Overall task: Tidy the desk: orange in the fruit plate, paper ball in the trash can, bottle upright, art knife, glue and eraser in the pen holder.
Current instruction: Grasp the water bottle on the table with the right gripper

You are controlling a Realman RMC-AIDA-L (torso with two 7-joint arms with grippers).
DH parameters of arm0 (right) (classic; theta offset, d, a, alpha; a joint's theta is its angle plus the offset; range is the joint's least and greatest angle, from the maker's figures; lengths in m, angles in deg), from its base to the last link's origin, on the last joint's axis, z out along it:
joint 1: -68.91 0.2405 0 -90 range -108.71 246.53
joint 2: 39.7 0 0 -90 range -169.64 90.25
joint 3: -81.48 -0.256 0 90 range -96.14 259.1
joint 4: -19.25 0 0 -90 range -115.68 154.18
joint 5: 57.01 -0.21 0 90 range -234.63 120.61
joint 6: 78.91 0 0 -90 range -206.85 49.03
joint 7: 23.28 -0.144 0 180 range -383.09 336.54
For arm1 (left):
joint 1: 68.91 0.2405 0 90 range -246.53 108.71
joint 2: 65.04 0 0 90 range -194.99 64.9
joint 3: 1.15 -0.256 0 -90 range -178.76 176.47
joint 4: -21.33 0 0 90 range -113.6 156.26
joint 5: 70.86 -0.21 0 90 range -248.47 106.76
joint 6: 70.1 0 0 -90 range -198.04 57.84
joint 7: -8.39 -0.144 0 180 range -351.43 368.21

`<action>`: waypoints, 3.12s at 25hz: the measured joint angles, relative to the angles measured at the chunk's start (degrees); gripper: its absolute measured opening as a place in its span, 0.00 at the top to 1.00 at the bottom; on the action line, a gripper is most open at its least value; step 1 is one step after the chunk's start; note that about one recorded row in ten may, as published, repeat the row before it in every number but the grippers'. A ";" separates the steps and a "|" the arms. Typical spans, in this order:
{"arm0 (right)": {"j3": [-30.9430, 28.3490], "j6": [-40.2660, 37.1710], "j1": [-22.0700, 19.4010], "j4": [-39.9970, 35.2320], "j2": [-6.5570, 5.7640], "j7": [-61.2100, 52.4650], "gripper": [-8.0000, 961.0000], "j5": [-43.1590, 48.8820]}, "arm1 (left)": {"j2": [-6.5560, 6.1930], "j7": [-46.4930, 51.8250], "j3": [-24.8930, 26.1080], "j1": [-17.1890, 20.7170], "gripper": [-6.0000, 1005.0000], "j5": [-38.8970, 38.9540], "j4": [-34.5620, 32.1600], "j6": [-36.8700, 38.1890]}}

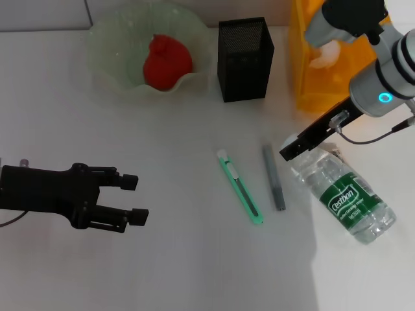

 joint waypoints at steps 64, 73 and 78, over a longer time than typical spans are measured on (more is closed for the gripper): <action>-1.39 8.02 -18.34 -31.52 -0.02 10.08 0.99 -33.67 | 0.38 -0.22 1.69 0.66 0.16 0.04 0.00 -1.35; -2.09 4.19 -18.49 -31.49 -0.28 10.12 0.93 -33.36 | 0.53 -0.12 1.67 0.43 0.16 0.05 0.00 -1.37; -2.62 3.38 -18.77 -31.50 -0.33 9.72 0.79 -33.18 | 0.53 -0.09 1.67 0.43 0.16 0.05 0.00 -1.36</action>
